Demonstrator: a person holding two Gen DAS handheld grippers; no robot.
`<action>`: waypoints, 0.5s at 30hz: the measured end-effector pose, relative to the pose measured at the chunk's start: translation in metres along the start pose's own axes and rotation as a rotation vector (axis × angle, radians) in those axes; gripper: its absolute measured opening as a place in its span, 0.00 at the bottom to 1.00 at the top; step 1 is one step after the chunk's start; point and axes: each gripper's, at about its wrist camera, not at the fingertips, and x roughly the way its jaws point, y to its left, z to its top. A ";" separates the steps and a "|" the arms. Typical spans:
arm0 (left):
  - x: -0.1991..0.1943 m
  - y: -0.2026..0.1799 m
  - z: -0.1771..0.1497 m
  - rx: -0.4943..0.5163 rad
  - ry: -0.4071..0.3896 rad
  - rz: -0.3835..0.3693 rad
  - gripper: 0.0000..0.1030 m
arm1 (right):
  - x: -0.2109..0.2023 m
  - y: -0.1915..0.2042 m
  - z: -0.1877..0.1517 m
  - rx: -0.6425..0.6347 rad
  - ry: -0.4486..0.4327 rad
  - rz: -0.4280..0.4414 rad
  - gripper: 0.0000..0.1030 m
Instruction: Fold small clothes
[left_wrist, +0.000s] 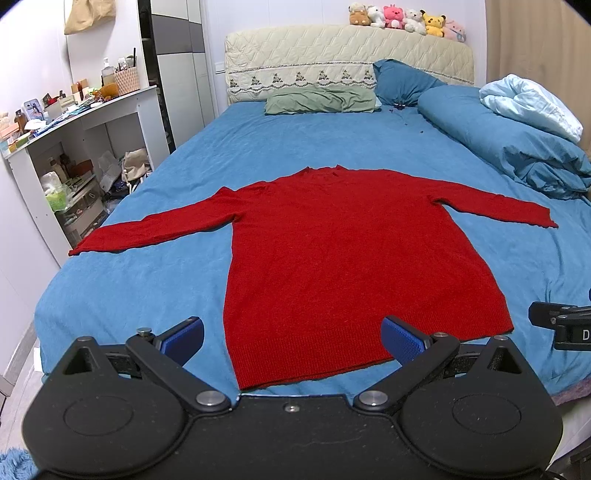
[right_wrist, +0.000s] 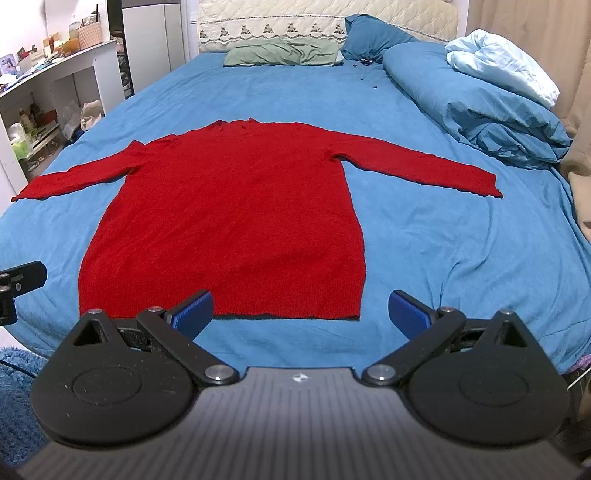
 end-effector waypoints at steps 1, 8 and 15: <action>0.000 0.000 0.000 0.000 0.000 0.000 1.00 | 0.000 -0.001 0.000 0.001 0.000 0.000 1.00; 0.000 -0.002 0.001 -0.004 -0.001 0.001 1.00 | 0.000 -0.003 0.000 0.004 -0.003 -0.006 1.00; 0.001 -0.002 0.001 -0.004 -0.003 0.002 1.00 | -0.001 -0.002 -0.001 0.005 -0.004 -0.007 1.00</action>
